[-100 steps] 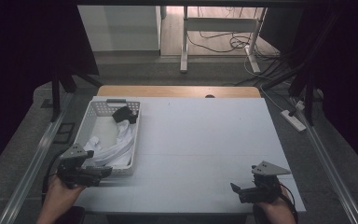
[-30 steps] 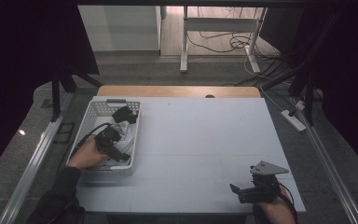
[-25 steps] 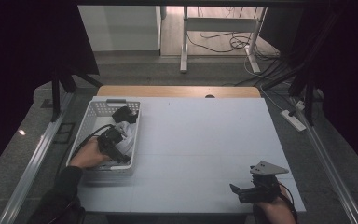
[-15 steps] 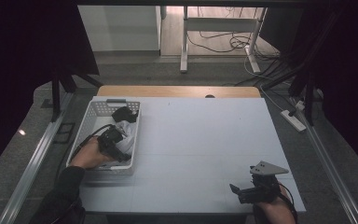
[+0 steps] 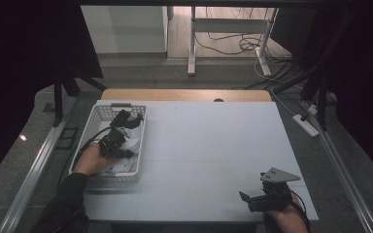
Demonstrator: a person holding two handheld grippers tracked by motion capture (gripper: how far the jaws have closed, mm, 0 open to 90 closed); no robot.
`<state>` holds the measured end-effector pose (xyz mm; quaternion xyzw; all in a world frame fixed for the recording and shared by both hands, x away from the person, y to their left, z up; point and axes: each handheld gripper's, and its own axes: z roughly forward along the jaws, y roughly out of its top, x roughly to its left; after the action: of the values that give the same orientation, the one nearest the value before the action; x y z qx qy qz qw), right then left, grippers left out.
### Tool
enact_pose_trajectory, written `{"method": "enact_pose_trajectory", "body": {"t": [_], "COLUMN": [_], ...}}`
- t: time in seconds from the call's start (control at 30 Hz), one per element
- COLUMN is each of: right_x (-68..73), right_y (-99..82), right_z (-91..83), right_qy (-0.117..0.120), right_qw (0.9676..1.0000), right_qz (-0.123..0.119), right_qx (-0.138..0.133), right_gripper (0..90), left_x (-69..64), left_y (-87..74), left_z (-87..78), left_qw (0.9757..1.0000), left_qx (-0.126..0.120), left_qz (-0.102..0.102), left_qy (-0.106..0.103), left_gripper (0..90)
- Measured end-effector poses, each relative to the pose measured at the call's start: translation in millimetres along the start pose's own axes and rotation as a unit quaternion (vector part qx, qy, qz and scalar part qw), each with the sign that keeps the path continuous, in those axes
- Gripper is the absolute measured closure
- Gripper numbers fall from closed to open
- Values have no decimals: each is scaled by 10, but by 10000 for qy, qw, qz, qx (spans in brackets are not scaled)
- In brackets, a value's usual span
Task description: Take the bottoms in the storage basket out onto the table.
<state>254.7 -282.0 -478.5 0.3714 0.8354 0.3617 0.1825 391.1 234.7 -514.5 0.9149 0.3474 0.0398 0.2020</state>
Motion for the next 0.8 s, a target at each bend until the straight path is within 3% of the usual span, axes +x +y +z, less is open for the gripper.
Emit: {"method": "enact_pose_trajectory", "body": {"t": [0.1,0.17,0.3,0.33,0.37,0.4,0.43,0.47,0.5,0.53,0.57,0.6,0.63,0.67,0.8], "right_x": [-2,-3,-4,-4,-4,-3,-3,-3,-3,-2,-2,-1,-1,0,0], "right_y": [0,-1,-1,-1,-1,-2,-2,-1,-1,-1,-1,-1,-1,-1,-1], "right_z": [-1,-2,-3,-5,-5,-7,-7,-7,-7,-7,-7,-6,-6,-7,-6], "right_qy": [5,7,15,9,9,9,9,12,12,12,12,18,18,18,17], "right_qw": [10000,10000,10000,10000,10000,10000,10000,10000,10000,10000,10000,10000,10000,10000,10000], "right_qz": [2,5,4,-6,-6,-10,-10,-14,-16,-18,-18,-13,-13,-13,-14], "right_qx": [-2,-8,-13,-7,-7,-9,-9,-15,-13,-13,-13,-16,-16,-18,-17], "right_gripper": [0,0,0,0,0,0,0,0,0,0,0,0,0,0,0], "left_x": [-2,3,19,37,37,55,55,67,67,73,73,74,74,71,54], "left_y": [10,10,1,-13,-13,-30,-30,-47,-47,-61,-61,-72,-72,-78,-77], "left_z": [-28,-100,-191,-247,-247,-301,-301,-359,-359,-420,-420,-477,-477,-524,-586], "left_qw": [9999,9993,9977,9958,9958,9937,9937,9911,9911,9884,9884,9859,9859,9841,9819], "left_qx": [-22,-325,-619,-832,-832,-1041,-1041,-1235,-1235,-1418,-1418,-1566,-1566,-1669,-1775], "left_qz": [-53,-145,-284,-372,-372,-397,-397,-449,-449,-498,-498,-542,-542,-573,-631], "left_qy": [84,66,37,-34,-34,-126,-126,-200,-200,-231,-231,-231,-231,-220,-175], "left_gripper": [755,755,756,756,756,756,755,755,755,755,755,755,755,755,754]}}
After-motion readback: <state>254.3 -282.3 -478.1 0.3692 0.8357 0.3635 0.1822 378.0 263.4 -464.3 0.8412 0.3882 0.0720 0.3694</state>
